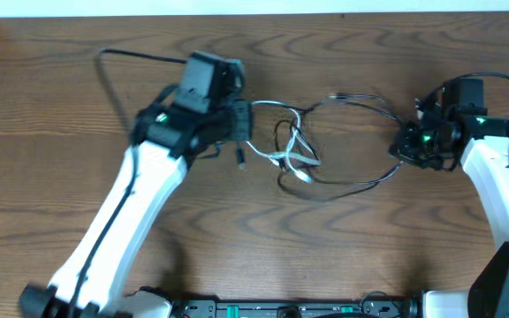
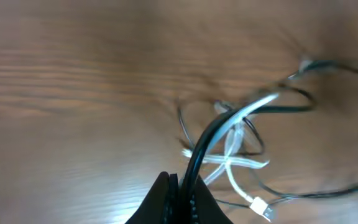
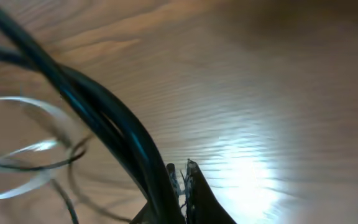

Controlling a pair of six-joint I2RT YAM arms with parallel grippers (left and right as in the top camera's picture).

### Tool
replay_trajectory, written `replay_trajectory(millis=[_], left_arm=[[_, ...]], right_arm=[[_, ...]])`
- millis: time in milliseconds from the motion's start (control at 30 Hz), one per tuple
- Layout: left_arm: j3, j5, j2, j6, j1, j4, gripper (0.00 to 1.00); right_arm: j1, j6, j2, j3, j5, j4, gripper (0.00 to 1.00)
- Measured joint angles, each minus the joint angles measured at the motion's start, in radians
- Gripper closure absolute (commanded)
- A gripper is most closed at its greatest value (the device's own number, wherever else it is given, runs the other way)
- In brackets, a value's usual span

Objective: Untangle cables
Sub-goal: 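Pull the grippers apart to stretch the black and white cables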

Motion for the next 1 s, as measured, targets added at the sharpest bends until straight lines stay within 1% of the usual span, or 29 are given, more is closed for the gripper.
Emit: replay_trajectory(millis=[200,367,567,700,833,1000], left_arm=[[0.000,-0.121,-0.093,-0.005,0.079,-0.041,0.93],[0.000,-0.160,-0.114,-0.019,0.156,-0.074,0.93],[0.000,-0.169,-0.112,-0.022,0.178,-0.088,0.93],[0.001,-0.168,-0.112,-0.022,0.186,-0.040,0.93],[0.033,-0.168,-0.113,-0.027,0.226,-0.026,0.93],[0.100,-0.167,-0.154,-0.077,0.310,0.003,0.92]], right_arm=[[-0.064,0.001,0.000,0.000,0.106,-0.040,0.99],[-0.117,0.003,0.000,0.000,0.123,-0.045,0.99],[-0.150,-0.032,0.000,0.000,0.019,-0.012,0.99],[-0.167,-0.079,0.000,0.026,-0.070,-0.045,0.99],[-0.219,-0.103,0.000,0.154,-0.126,-0.128,0.99],[-0.313,-0.082,-0.031,0.259,-0.196,-0.140,0.99]])
